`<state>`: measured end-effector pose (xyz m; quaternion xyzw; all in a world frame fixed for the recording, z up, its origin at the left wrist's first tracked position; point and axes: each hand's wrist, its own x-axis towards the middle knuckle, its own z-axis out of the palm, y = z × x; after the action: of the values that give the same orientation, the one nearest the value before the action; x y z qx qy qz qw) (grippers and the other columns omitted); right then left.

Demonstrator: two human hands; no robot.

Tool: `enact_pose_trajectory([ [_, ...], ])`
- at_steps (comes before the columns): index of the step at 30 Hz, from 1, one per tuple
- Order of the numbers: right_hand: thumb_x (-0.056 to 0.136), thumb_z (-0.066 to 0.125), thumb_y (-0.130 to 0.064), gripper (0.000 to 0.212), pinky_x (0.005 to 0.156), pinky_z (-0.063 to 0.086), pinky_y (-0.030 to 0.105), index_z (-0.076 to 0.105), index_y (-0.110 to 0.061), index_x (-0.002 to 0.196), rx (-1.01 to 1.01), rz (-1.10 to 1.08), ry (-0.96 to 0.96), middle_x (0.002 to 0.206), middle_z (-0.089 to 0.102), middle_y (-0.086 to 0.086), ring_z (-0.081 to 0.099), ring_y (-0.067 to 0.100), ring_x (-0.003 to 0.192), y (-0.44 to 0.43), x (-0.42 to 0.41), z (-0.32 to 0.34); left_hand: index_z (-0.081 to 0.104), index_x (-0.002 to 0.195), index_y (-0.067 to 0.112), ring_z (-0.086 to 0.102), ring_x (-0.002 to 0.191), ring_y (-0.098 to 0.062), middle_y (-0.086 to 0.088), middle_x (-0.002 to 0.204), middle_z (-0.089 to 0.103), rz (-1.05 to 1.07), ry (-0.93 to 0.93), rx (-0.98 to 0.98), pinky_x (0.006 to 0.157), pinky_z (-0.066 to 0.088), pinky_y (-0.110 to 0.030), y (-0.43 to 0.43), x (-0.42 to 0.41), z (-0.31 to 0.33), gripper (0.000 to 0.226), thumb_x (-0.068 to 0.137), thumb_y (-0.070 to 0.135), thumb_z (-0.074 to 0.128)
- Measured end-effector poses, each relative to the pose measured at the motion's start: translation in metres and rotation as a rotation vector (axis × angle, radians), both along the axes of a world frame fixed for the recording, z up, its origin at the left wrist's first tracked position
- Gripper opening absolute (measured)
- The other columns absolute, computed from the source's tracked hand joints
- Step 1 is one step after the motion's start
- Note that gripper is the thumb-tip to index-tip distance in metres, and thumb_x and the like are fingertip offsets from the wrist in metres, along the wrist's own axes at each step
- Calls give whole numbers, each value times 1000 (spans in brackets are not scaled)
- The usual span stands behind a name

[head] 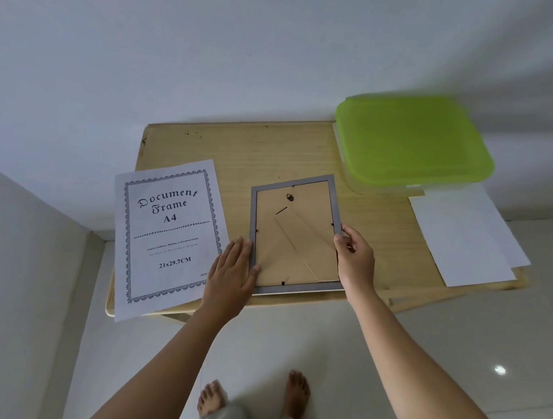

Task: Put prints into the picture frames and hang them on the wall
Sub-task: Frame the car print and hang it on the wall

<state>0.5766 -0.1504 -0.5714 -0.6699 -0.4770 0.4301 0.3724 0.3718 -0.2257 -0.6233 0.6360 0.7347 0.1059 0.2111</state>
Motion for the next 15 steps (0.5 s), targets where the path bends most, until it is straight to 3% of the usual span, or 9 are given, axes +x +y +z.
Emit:
enact_pose_trajectory([
  [3,93,51,-15,36,86,39,21,52,-8,129,2,-18,18,116,61,6,51,10,97,-1,0,5,6,148,24,-4,144,-11,4,157,3,-13,-2,-28,114,0,-28,0,-1,7,59,98,47,25],
  [10,92,54,-14,36,85,40,21,54,-8,127,32,-56,47,114,62,7,55,14,100,-7,-2,18,20,146,23,7,144,-21,-3,157,9,-36,-28,-94,115,15,-38,8,-4,23,57,96,45,36],
  [15,92,54,-16,36,65,40,1,54,-8,128,135,-18,28,97,64,10,58,25,94,-8,1,45,35,140,16,20,140,-23,-8,152,25,-68,-177,35,110,26,-39,39,6,69,49,95,30,47],
])
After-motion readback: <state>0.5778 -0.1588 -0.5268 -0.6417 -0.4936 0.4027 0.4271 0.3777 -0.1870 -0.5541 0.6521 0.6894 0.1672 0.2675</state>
